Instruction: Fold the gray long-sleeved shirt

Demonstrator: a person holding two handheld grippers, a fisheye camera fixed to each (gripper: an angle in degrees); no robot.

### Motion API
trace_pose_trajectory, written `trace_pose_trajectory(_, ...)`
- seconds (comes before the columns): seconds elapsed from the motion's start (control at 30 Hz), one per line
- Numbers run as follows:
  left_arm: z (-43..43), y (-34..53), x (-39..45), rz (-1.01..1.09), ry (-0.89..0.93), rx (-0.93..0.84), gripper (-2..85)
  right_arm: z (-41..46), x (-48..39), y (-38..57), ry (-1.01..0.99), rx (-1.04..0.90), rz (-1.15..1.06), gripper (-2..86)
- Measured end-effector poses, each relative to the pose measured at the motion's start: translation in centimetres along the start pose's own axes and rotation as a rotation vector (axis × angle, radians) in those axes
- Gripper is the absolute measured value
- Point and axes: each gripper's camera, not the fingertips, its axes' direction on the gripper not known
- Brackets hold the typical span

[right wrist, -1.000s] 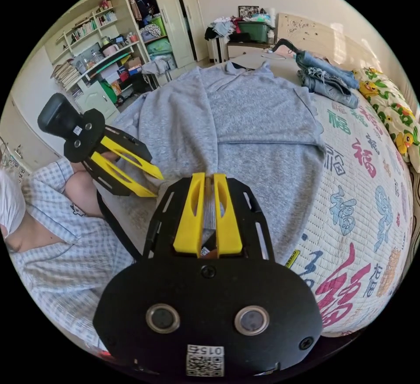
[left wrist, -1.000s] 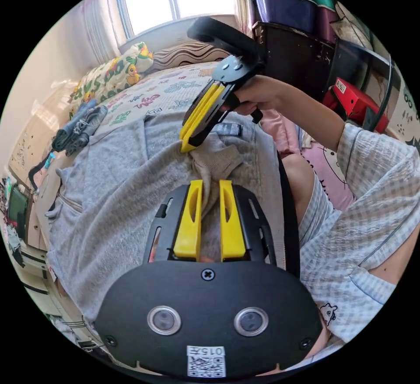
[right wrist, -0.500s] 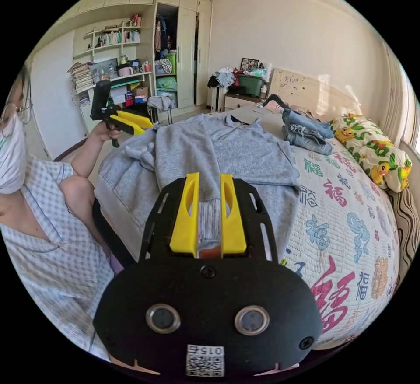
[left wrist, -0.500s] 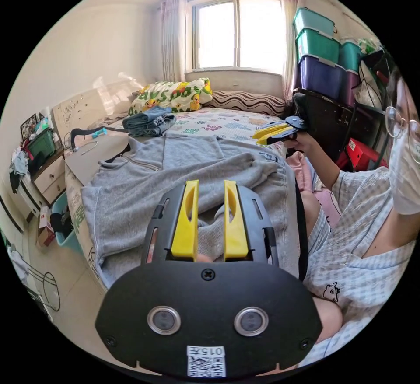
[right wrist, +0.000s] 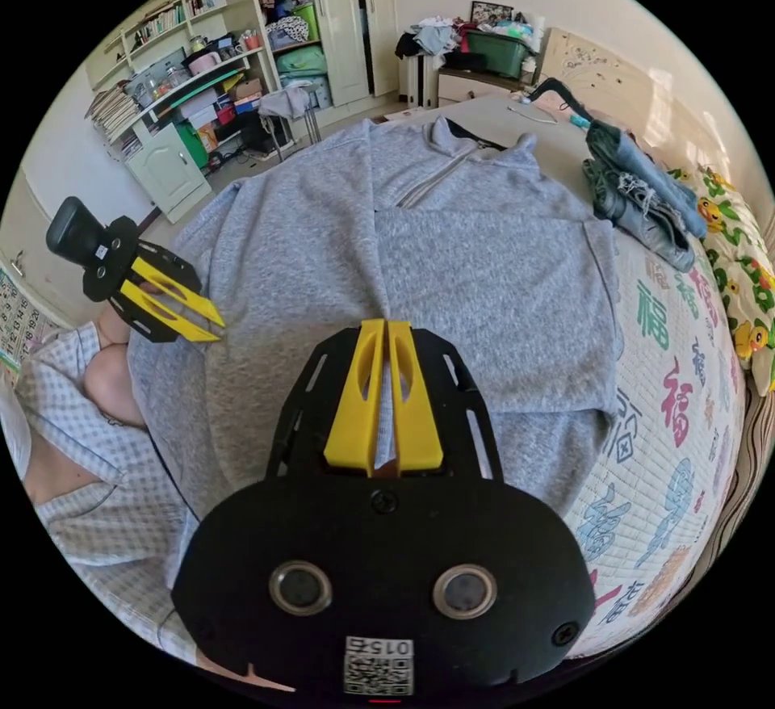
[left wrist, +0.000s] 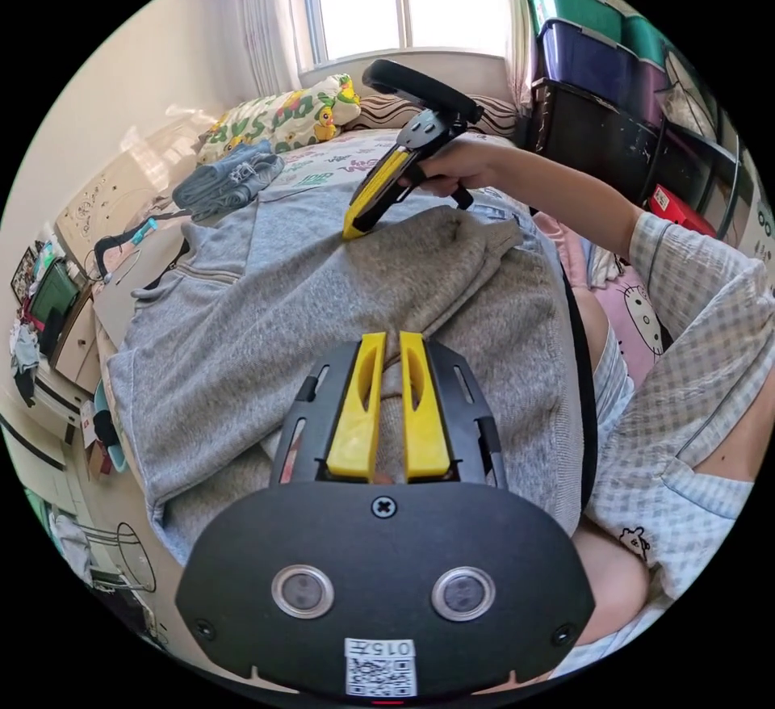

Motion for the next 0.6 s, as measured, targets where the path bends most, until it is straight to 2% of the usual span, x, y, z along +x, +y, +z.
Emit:
trace_pose_trajectory(0.2, 1.3, 0.3, 0.9, -0.005, 0.021, -0.009, 2.8, 1.8, -0.3, -1.7, 0.025, -0.075, 0.006, 2.2)
trace_pose_trajectory(0.33, -2.3, 2.4, -0.4, -0.042, 0.123, 0.106, 5.4, -0.8, 1.3, -3.2, -0.028, 0.017, 0.060, 7.2)
trace_pose_trajectory(0.43, -5.7, 5.4, -2.3, -0.155, 0.012, 0.213, 6.7, -1.7, 0.1, -6.0, -0.009, 0.069, -0.018, 8.2)
trace_pose_trajectory(0.5, -5.3, 6.7, -3.5, -0.232, -0.081, 0.187, 7.2, -0.5, -1.0, -8.5, -0.024, 0.052, -0.065, 9.3)
trace_pose_trajectory(0.6, -2.7, 7.7, -5.2, -0.324, -0.076, 0.160, 7.4, 3.1, -2.1, -13.0, -0.056, -0.024, -0.083, 10.7)
